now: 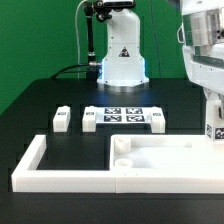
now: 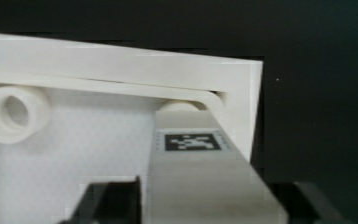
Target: Assemble desk
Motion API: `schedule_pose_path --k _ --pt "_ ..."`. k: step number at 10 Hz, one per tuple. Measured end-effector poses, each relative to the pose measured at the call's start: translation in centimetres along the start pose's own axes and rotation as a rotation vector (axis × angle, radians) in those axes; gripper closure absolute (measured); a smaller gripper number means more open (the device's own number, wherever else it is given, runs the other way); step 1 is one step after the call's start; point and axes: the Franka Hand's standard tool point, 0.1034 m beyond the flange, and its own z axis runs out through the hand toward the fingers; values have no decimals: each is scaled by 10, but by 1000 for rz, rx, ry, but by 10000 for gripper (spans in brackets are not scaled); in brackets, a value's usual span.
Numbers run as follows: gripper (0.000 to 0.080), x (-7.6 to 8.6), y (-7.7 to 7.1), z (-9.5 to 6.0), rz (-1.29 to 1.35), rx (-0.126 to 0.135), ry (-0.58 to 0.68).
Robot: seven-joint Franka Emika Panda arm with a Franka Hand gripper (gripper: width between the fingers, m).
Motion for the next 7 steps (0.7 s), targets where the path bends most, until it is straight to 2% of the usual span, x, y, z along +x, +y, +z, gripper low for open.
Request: schedule_pose_path --k 1,2,3,5,7 --pt "332 0 1 0 -54 -5 6" --pt "207 -1 3 -2 -237 -20 21" --pt "207 -2 4 0 -384 -25 32" --pt "155 -3 5 1 -541 -27 33" --pt "150 -3 5 2 -676 -32 31"
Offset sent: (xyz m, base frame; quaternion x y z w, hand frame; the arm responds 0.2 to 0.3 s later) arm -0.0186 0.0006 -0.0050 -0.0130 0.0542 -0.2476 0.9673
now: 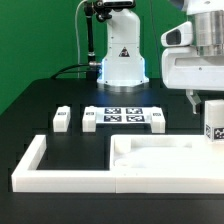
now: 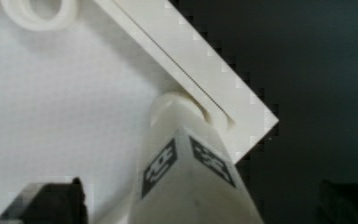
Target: Assemble desk
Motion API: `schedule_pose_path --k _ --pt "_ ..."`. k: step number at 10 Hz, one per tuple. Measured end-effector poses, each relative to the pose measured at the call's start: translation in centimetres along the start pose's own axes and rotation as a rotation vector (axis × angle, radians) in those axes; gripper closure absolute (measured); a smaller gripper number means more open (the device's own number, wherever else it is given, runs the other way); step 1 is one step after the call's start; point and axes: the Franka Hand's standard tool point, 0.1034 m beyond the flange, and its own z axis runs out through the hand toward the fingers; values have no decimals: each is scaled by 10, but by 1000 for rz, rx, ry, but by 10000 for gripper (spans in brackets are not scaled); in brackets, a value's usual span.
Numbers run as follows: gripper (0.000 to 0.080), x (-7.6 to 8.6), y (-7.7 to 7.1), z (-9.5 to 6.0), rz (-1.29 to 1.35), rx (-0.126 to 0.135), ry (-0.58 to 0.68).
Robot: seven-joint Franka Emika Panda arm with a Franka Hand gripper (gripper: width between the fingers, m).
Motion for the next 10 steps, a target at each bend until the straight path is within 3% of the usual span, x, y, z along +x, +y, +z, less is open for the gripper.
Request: schedule_pose_path --k 1,3,5,6,7,8,10 --pt "150 1 0 -1 -245 -39 -5" --pt "150 7 -5 3 -570 -48 -6" --pt "173 6 -5 4 -533 -44 -8" --pt "342 6 -5 4 -513 -44 -8" --pt "342 5 -5 4 -448 -43 -8" --pt "505 6 -3 4 -362 -47 -8" --pt "505 5 -3 5 -152 -52 -7"
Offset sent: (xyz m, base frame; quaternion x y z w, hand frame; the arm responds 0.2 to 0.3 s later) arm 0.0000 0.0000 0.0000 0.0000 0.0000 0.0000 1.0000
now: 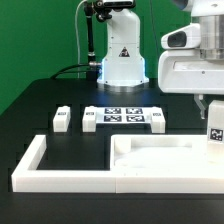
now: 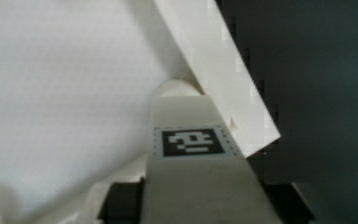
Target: Assemble desk
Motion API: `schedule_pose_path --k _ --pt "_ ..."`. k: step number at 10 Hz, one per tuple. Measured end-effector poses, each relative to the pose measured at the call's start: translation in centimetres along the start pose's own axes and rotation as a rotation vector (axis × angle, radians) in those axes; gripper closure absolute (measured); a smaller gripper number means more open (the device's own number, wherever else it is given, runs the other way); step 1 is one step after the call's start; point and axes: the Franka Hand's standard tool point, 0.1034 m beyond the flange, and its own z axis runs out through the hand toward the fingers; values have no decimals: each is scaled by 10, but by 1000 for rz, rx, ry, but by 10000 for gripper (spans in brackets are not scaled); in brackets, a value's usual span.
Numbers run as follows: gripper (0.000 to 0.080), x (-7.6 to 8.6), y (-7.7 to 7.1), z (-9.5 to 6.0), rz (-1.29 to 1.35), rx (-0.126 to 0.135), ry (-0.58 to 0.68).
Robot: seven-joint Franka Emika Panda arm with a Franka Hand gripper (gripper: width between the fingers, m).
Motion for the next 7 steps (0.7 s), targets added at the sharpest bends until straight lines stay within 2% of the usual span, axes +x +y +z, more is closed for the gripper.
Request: schedule_pose_path --k 2,3,5,6,7 --pt "505 -2 -1 0 310 8 -11" --pt "505 -4 -3 1 540 34 -38" --pt "505 -4 -6 3 817 81 -67" --pt "505 -5 -7 3 836 81 -70" --pt "412 -6 -8 3 895 81 -76"
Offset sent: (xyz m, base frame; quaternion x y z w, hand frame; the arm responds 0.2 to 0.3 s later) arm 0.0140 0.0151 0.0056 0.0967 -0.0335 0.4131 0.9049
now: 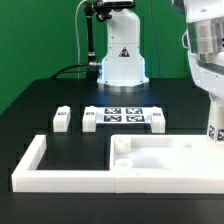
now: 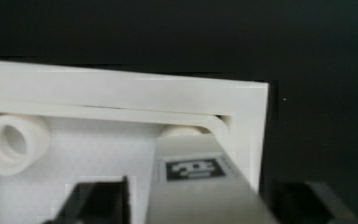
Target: Assemble desk
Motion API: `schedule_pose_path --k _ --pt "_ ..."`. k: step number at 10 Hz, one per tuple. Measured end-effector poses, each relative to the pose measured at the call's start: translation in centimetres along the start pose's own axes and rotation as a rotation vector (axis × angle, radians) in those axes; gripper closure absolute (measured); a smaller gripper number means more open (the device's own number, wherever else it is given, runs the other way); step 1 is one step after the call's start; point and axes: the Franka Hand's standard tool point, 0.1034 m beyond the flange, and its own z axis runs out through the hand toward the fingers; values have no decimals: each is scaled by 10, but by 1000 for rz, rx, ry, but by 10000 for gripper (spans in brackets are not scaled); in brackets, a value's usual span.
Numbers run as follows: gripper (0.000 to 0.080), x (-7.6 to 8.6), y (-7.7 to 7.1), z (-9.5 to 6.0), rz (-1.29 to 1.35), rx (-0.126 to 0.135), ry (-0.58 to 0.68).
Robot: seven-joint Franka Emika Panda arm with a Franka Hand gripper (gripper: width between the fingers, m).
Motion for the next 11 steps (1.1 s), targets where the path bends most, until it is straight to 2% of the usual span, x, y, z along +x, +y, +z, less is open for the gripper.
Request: schedule_pose_path --k 1,2,3,4,9,11 --pt "259 0 0 0 -73 -1 1" --pt "259 2 1 0 -171 -7 6" --pt "166 4 2 -1 -377 -18 10" --pt "166 6 3 0 -586 -27 15" --pt "151 7 4 1 -948 -35 13" --pt "151 6 -2 -5 -1335 -85 91"
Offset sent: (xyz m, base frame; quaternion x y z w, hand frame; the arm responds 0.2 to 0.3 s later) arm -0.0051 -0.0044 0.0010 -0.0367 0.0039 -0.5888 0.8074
